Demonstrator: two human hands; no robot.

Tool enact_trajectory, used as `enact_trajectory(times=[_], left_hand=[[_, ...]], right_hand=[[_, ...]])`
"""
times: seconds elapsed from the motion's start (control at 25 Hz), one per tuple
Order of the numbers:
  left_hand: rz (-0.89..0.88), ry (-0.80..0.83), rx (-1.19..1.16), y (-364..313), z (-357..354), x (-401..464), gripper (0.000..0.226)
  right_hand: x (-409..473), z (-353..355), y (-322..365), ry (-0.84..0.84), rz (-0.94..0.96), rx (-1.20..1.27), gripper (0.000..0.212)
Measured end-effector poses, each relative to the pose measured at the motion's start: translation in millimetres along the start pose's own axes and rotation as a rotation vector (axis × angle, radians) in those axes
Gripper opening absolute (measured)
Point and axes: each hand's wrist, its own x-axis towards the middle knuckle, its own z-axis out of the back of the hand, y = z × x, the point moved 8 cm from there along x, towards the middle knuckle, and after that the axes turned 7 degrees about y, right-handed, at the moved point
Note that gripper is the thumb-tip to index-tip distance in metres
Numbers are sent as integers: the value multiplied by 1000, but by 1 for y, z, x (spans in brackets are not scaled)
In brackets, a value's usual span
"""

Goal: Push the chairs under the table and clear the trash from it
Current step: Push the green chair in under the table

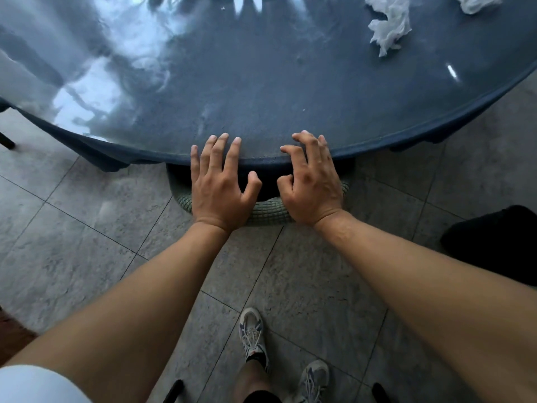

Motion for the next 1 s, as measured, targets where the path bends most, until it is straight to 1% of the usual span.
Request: enact_trajectory(times=[0.24, 0.68, 0.76, 0.92, 1.0], left_hand=[[15, -11, 8, 7, -2, 24, 64], [7, 8, -11, 11, -2, 46, 59], [0, 10, -7, 12, -2, 48, 56], [-21, 4, 6, 16, 0, 58, 43], [-44, 8, 1, 16, 0, 63, 41]], right_hand=[[26, -3, -4, -32, 3, 3, 46], [49, -6, -6, 13, 11, -7, 46], [50, -6, -6, 17, 5, -8, 45], [52, -8, -4, 2, -17, -5, 42], [54, -10, -5, 7, -23, -22, 40]])
